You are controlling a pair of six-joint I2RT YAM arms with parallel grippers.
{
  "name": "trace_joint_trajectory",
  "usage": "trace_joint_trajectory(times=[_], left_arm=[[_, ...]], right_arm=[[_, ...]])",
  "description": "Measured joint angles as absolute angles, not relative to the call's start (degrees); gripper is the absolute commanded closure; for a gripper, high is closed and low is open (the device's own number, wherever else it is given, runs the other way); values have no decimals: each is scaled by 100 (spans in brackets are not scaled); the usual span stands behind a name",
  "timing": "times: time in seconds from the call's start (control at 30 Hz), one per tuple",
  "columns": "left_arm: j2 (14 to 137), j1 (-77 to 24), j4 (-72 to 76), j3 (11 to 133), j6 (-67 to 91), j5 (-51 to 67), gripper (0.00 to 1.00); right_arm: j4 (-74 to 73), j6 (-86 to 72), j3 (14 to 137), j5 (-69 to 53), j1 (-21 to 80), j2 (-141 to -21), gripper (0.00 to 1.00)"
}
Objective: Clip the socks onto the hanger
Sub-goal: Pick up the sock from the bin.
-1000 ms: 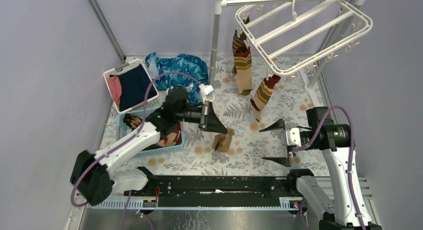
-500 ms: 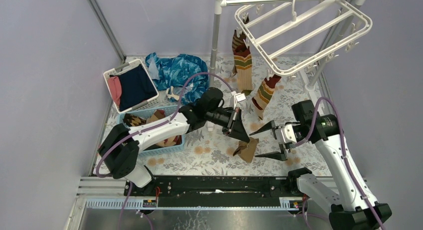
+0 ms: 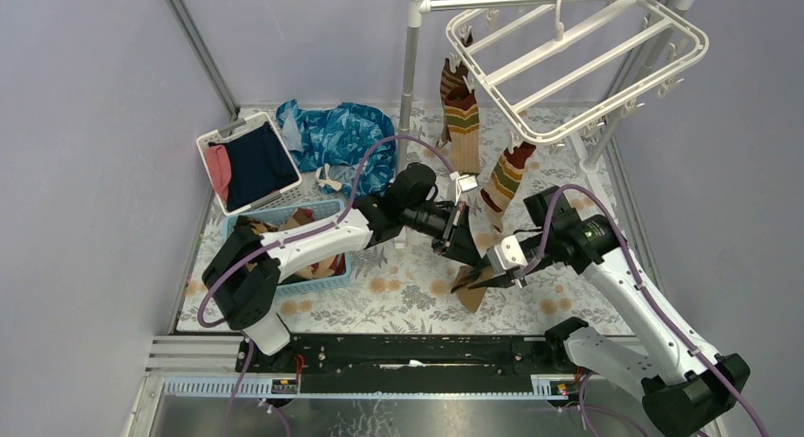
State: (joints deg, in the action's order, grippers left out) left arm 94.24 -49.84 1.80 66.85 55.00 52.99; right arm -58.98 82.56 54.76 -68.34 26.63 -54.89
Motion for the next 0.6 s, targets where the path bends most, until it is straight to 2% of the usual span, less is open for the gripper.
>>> trace_joint_trajectory(times=[0.07,0.2,0.27,0.33,0.5,0.6], left_arm=[[9424,-4984,178,6685,5500,5306,98],[9424,-4984,180,6683,5509,5315,82],[9417,-4982,185,6674,5527,5299,68],[9341,-4967,276,6558,5551,5225,58],[8458,-4748,644,5603,5561,4888,43],[7533,-4515,1122,4786,5406,4477,28]], right_arm=[[-5839,8152,5472,-6751,2670,-5485,81],[-5811,8014,5478,-6652,2674,-5457,90],[-5863,7966,5500,-6646,2674,-5426,94],[-5990,7940,5544,-6652,2674,-5374,98],[-6635,7972,5728,-6639,2648,-5122,100],[-7054,7985,5850,-6593,2521,-4943,100]])
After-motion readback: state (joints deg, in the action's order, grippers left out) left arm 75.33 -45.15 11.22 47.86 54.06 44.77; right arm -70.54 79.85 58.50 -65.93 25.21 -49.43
